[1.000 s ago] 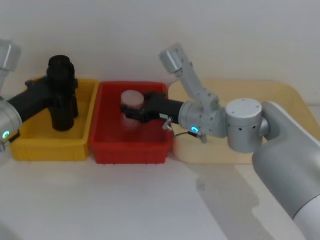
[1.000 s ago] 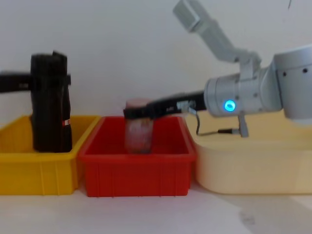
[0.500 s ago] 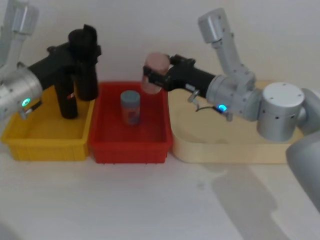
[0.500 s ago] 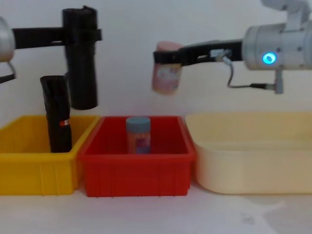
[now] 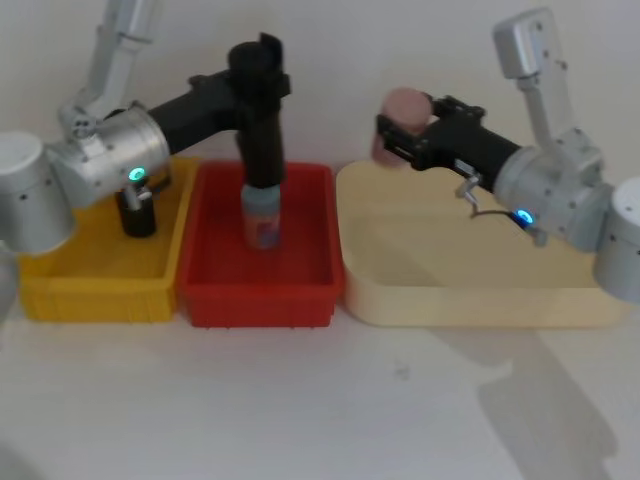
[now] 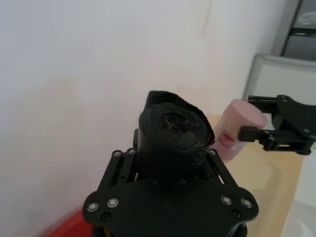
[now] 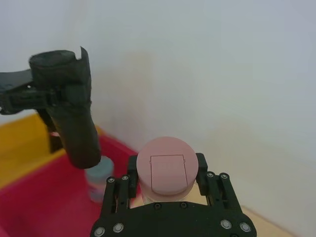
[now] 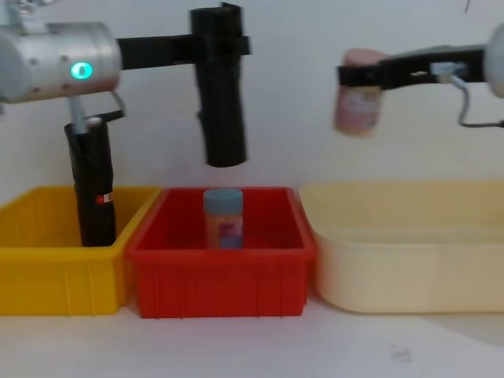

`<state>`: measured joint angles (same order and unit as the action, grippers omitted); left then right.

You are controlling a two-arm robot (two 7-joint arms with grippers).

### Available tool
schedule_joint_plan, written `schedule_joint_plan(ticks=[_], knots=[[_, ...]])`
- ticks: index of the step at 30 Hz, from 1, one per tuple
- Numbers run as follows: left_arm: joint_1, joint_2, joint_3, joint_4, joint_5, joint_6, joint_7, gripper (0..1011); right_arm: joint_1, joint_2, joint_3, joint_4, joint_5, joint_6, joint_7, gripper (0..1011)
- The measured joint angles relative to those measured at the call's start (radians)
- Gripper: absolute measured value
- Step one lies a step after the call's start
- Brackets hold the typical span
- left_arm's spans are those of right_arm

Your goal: Pick up the garbage bag with the one hand and transfer it to the other hand.

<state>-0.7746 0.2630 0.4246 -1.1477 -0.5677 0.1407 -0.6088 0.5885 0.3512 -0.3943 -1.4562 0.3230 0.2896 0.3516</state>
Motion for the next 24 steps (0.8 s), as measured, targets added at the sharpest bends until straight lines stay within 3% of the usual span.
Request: schedule_joint_plan(ticks=[3,9,12,15,16,17,24], knots=[[-0.03,-0.029,0.016,0.051,-0.004,-0.009,-0.029,429,-0.021,0.015,0.016,-0.02,-0.002,0.011,-0.018,664],[-0.134,-0.128,0.059,0.248,-0.015,-0.056,-0.116,429,-0.08,0.054,0.064,-0.057,-0.009,0.042,-0.067,664],[-0.225,-0.209,0.089,0.437,-0.038,-0.113,-0.186,429,-0.113,0.073,0.089,-0.065,-0.014,0.062,-0.097,664],[-0.285,-0.26,0.111,0.562,-0.057,-0.151,-0.231,429,-0.136,0.087,0.111,-0.065,-0.019,0.078,-0.119,664],[-0.285,-0.26,0.111,0.562,-0.057,-0.151,-0.231,429,-0.136,0.087,0.111,-0.065,-0.019,0.078,-0.119,668],[-0.312,-0.283,0.12,0.617,-0.064,-0.165,-0.248,429,-0.146,0.092,0.119,-0.063,-0.021,0.086,-0.131,698],[-0.39,-0.35,0.149,0.779,-0.087,-0.216,-0.308,429,-0.183,0.114,0.152,-0.045,-0.031,0.109,-0.164,901]])
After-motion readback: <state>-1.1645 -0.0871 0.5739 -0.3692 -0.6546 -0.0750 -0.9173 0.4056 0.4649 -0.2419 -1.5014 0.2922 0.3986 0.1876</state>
